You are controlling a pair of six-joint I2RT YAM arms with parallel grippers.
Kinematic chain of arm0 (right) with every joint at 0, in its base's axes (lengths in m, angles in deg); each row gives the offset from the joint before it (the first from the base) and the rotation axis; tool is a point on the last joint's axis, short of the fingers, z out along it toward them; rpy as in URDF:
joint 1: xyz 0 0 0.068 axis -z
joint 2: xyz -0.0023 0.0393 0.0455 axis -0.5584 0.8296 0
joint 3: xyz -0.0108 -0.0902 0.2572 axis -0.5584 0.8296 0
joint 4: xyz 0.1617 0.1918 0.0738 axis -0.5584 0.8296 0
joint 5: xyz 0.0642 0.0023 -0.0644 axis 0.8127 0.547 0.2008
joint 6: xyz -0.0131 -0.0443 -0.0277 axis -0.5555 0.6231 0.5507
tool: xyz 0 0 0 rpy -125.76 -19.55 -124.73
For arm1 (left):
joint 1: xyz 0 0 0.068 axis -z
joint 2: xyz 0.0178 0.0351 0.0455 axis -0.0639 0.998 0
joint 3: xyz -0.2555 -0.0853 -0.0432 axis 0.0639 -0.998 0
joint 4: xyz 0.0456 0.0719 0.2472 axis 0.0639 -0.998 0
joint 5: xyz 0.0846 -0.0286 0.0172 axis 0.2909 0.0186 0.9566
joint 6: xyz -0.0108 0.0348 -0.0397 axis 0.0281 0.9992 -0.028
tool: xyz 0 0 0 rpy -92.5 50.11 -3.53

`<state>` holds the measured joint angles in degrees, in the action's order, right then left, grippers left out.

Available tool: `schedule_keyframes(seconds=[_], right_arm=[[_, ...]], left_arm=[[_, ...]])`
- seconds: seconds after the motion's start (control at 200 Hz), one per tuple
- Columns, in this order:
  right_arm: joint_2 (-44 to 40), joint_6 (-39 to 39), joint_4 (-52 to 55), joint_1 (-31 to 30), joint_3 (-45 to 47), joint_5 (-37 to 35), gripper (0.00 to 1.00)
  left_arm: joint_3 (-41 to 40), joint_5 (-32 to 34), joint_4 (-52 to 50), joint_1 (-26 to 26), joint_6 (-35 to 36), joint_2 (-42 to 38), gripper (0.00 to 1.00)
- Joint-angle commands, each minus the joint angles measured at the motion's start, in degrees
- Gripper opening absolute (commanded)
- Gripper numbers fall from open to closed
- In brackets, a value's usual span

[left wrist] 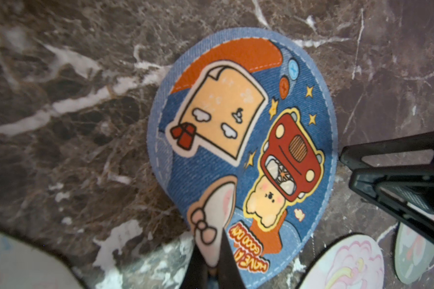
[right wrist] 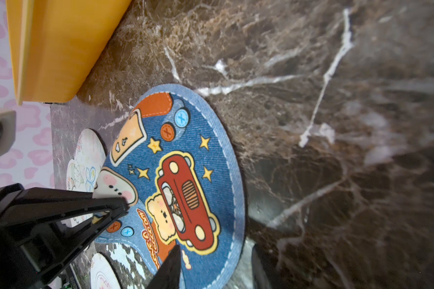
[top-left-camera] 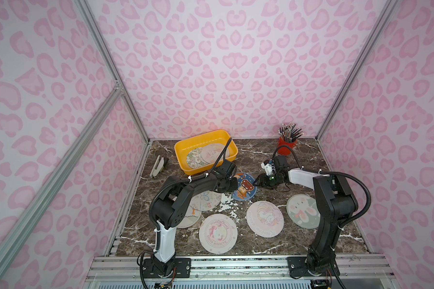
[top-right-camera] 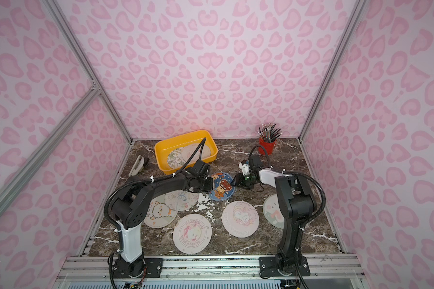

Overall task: Put the coasters into the storage box
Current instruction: Pick up the coaster from the center of the board, then place the coaster in the storage box.

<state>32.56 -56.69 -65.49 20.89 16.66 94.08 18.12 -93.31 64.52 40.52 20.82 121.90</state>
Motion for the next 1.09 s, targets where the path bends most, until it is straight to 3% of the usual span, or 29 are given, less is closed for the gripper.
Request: schedule_keyframes(seconds=[0.0,0.295,0.48,0.805,1.09], right_arm=[[-0.2,-0.4,3.5,1.0,1.1,-2.6,0.49],[-1.8,0.2,2.6,2.2,2.9,-0.7,0.64],[-2.1,-0.1,1.7,2.3,3.1,0.5,0.67],[-3.5,-0.1,1.9,2.3,3.2,0.9,0.69],[-4.7,-0.4,2.2,2.3,3.7,0.9,0.70]], left_arm=[[0.6,0.1,-1.9,0.0,1.9,-2.2,0.02],[5.8,1.2,-7.3,-0.5,9.0,-9.1,0.02],[12.3,1.4,-10.9,-3.1,13.7,-10.4,0.02],[20.2,-1.0,-11.7,-10.5,19.2,-7.5,0.02],[23.1,-2.0,-8.2,-16.7,20.1,-3.3,0.02]])
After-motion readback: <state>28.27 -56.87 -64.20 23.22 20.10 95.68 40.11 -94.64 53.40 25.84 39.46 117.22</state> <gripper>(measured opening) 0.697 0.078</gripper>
